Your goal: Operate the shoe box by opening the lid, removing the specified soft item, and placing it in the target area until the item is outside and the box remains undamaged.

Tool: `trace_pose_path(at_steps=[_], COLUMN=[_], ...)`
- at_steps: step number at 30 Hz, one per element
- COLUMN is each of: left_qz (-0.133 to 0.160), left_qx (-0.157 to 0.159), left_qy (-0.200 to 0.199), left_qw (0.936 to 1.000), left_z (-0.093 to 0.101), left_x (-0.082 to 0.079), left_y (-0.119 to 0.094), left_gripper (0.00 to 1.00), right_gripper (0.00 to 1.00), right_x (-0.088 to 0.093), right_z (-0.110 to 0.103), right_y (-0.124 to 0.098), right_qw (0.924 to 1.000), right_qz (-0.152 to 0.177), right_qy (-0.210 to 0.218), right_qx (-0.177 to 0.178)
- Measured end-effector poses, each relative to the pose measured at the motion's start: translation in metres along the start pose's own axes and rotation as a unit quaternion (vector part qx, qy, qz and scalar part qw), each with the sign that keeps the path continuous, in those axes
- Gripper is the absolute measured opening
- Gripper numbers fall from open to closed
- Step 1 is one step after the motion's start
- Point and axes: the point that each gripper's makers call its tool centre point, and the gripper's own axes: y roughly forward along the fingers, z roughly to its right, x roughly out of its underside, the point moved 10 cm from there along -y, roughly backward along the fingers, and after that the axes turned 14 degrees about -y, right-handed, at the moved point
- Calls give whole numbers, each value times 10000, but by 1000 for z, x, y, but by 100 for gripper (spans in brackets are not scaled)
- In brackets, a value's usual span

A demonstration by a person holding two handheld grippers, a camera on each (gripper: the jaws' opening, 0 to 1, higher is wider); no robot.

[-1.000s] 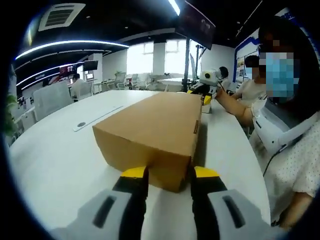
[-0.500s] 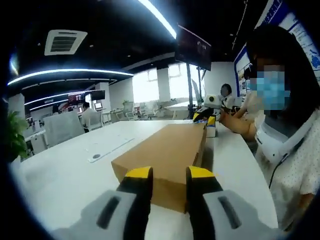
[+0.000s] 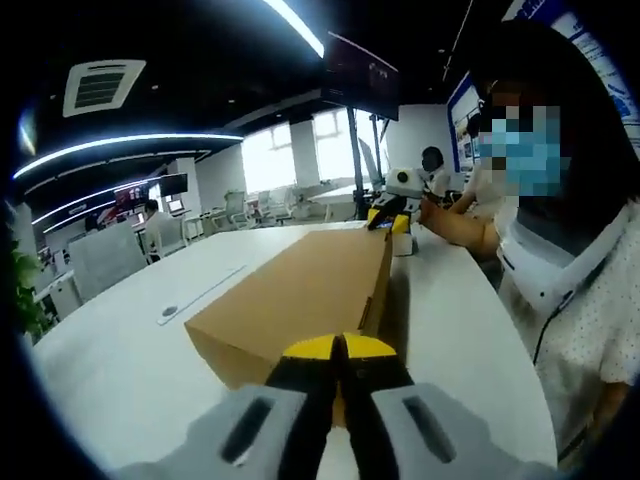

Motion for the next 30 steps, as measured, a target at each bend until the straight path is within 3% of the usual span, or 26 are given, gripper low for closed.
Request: trace_pose_path(at_steps=[5, 12, 15, 17, 20, 24, 27, 30], left_qz=[30, 25, 27, 387, 759, 724, 591, 297], left_qx=[12, -32, -35, -154, -356, -1010, -1138, -1266], left_qy=[-83, 232, 188, 152, -27, -213, -582, -638], left_qw=[10000, 9997, 9998, 9990, 9965, 9920, 9900, 9895], left_z=[-1, 0, -1, -4, -12, -30, -43, -52], left_x=[1, -1, -2, -8, -13, -7, 2, 12], left_y=[1, 0, -1, -6, -17, -30, -31, -26], left_gripper=[0, 0, 2, 5, 6, 5, 5, 4], right_gripper=[22, 22, 22, 23, 21, 12, 9, 9], right_x=[1, 2, 2, 2, 3, 20, 24, 23], right_z=[0, 0, 3, 6, 19, 32, 31, 28], right_y=[0, 0, -3, -8, -19, -25, -20, -16], right_qw=[10000, 9999, 9998, 9994, 9963, 9919, 9915, 9920], right_qz=[15, 97, 132, 249, 419, -144, -322, -568], right_qy=[7, -30, 106, 229, 567, 771, 802, 650], right_qx=[-31, -30, -49, -5, 482, 997, 976, 923])
